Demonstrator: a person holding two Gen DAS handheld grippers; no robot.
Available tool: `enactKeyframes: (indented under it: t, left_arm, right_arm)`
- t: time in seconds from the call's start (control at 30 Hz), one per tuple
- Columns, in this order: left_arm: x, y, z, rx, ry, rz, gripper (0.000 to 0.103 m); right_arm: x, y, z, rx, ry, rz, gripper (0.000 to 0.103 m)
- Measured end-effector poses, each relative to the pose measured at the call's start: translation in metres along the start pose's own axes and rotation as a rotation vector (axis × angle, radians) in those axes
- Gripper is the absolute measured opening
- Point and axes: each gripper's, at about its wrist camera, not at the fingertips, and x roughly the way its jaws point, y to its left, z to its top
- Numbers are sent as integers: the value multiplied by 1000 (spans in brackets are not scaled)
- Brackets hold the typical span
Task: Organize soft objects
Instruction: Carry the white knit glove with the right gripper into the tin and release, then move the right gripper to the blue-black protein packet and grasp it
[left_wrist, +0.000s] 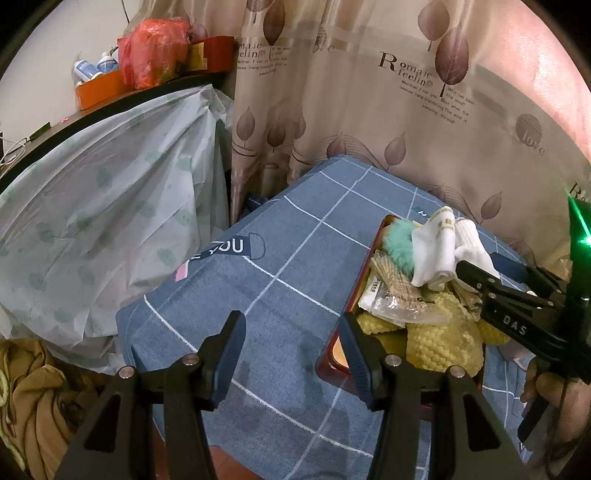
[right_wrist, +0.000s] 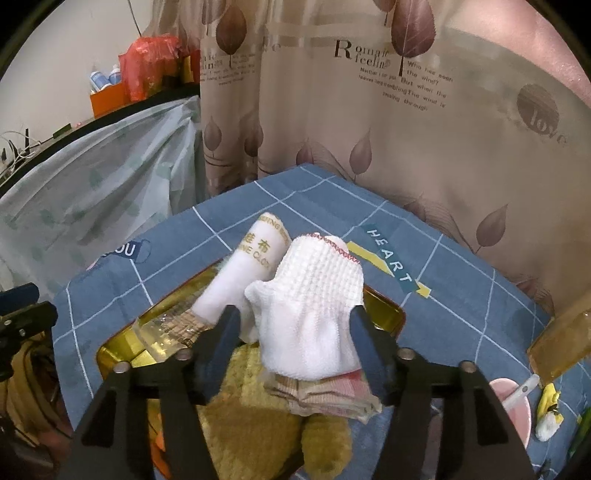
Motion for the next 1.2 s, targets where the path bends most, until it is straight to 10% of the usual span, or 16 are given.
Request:
enactKeyframes:
  t: [0.53, 1.2]
  left_arm:
    - [-2, -5, 1, 21, -3, 17, 54]
    - [-10, -33, -6, 111, -30, 51, 54]
  right_arm:
    - [-59, -29, -17, 61, -42, -22, 69]
    - [-137, -214, -196, 446, 137, -380, 69]
